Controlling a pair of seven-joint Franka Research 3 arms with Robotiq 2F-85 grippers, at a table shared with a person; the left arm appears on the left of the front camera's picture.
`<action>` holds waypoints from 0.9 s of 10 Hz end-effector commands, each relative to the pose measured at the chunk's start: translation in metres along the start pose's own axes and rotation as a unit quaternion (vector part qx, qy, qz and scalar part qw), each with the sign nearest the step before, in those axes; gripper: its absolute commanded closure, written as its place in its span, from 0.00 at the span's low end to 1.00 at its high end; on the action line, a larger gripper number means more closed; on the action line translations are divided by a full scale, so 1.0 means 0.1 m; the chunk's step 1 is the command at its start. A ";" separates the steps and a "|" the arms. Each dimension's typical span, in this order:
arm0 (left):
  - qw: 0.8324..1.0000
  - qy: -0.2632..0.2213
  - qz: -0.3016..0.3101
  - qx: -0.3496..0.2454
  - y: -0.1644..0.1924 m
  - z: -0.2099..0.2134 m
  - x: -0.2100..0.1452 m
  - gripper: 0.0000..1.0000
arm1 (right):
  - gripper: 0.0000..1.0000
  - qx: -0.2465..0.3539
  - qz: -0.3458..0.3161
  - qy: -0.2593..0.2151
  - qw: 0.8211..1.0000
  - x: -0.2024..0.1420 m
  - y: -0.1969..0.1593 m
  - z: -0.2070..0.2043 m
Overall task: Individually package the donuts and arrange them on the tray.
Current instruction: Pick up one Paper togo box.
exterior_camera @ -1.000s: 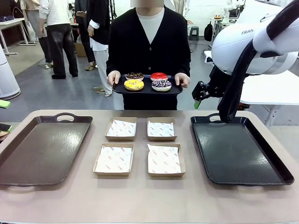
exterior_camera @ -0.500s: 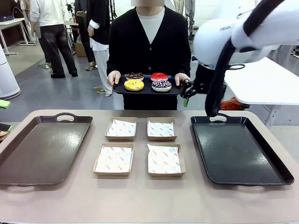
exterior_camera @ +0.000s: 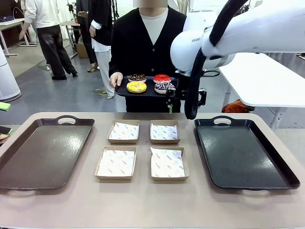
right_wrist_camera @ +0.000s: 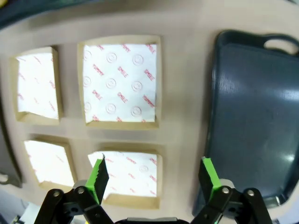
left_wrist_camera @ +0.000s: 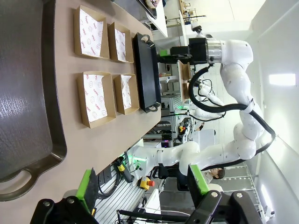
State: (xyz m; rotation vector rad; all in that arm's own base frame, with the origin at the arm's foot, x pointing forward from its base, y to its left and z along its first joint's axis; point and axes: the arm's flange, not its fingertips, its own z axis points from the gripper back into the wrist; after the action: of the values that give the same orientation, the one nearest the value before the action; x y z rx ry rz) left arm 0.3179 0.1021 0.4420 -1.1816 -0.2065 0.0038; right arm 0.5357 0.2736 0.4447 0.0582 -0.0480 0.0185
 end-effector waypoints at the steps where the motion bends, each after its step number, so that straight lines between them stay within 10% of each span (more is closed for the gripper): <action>1: 1.000 -0.004 -0.002 -0.007 0.00 0.01 -0.01 0.00 | 0.00 0.002 -0.011 -0.018 1.000 0.23 0.06 -0.19; 9: 1.000 -0.004 -0.002 -0.007 0.00 0.01 -0.01 0.00 | 0.00 0.020 0.000 -0.044 0.999 0.31 -0.30 -0.81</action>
State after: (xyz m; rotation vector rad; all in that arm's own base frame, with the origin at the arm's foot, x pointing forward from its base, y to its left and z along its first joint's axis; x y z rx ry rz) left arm 0.3180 0.1021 0.4420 -1.1816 -0.2064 0.0039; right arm 0.5753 0.2514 0.3649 0.0972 -0.1180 0.0101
